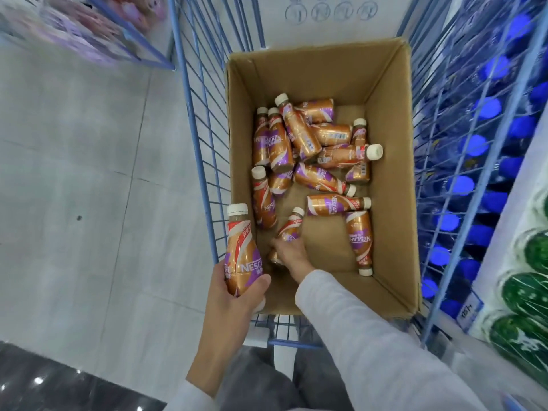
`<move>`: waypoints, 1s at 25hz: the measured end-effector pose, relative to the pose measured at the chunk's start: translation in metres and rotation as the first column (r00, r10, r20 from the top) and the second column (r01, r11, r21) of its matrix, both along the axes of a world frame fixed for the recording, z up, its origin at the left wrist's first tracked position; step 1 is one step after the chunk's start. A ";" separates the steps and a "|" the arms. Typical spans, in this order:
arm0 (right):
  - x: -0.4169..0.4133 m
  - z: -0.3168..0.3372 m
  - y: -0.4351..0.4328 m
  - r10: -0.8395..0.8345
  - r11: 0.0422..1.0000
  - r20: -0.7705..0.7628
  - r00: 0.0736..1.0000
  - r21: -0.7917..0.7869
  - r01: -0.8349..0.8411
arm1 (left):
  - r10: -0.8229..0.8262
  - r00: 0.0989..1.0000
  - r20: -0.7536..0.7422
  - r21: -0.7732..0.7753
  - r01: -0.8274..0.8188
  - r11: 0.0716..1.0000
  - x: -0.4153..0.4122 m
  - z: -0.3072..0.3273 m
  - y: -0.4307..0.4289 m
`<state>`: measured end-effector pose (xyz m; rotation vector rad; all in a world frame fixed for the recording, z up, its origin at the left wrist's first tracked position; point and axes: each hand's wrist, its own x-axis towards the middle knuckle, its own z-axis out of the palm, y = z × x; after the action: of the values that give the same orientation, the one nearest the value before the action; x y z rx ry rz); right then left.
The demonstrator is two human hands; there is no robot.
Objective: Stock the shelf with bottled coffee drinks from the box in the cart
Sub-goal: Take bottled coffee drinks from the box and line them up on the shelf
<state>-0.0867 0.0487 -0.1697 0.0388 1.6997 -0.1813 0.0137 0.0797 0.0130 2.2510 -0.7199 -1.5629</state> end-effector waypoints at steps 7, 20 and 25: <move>-0.050 0.156 0.008 -0.212 0.907 -0.048 0.976 -0.382 0.178 | -0.213 0.966 -0.148 -0.172 0.187 0.967 0.004 0.063 -0.018; -0.048 0.395 0.172 -0.730 0.522 -0.243 0.638 -0.802 0.292 | -0.824 0.480 -0.300 -0.600 0.577 0.554 -0.035 0.200 0.025; -0.054 0.445 0.246 -0.862 0.346 -0.153 0.484 -0.874 0.341 | -0.924 0.285 -0.255 -0.679 0.628 0.381 -0.064 0.233 0.081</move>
<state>-0.1402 0.2947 0.2752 0.0430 2.0197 -1.7431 -0.0501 0.1608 0.2456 0.7837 -1.9673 -2.0286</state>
